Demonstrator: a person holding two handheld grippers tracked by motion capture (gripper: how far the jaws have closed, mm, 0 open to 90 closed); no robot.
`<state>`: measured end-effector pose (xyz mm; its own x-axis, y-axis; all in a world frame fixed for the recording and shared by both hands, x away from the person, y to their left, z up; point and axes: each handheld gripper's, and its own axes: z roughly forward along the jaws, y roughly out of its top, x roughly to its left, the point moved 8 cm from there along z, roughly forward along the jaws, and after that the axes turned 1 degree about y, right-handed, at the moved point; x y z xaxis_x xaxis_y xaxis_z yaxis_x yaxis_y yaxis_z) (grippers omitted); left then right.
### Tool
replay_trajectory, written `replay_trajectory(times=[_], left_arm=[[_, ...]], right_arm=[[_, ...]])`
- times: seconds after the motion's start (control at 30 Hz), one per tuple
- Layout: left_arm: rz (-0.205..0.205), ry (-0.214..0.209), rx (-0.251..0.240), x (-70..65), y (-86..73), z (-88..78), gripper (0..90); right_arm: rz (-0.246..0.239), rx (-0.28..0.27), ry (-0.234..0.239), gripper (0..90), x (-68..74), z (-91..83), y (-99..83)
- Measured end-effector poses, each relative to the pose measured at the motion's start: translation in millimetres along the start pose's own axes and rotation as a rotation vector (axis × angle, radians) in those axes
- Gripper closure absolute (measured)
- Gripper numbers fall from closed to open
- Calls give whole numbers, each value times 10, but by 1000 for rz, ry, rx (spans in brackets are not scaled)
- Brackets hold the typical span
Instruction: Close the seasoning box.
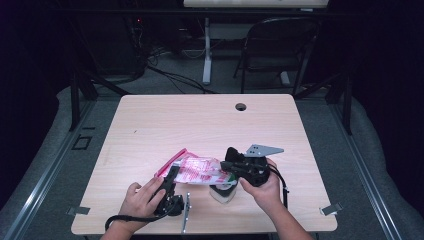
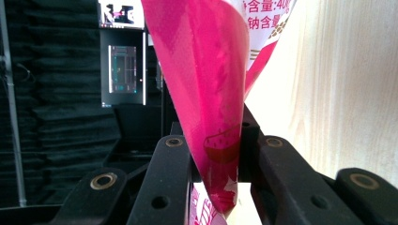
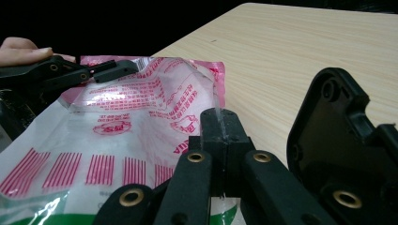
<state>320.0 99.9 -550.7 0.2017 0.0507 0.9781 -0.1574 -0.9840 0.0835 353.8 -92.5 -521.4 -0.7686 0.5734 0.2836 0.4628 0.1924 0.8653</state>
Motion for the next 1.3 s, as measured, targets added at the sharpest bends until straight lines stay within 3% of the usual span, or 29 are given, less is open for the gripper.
replay_trajectory(times=[0.33, 0.6, 0.8, 1.3], left_arm=[[-110, -41, -1, -112, -2, 15, 810], [-159, -60, 4, -176, -4, 28, 809], [-170, -66, 7, -192, -10, 32, 810], [-295, -134, -5, -280, 1, 50, 816]], right_arm=[[-3, 5, 4, 900, 11, 7, -1], [-2, 9, 7, 900, 14, 18, 4], [-6, 11, 7, 900, 24, 23, 10], [-2, 22, 8, 900, 34, 33, 16]])
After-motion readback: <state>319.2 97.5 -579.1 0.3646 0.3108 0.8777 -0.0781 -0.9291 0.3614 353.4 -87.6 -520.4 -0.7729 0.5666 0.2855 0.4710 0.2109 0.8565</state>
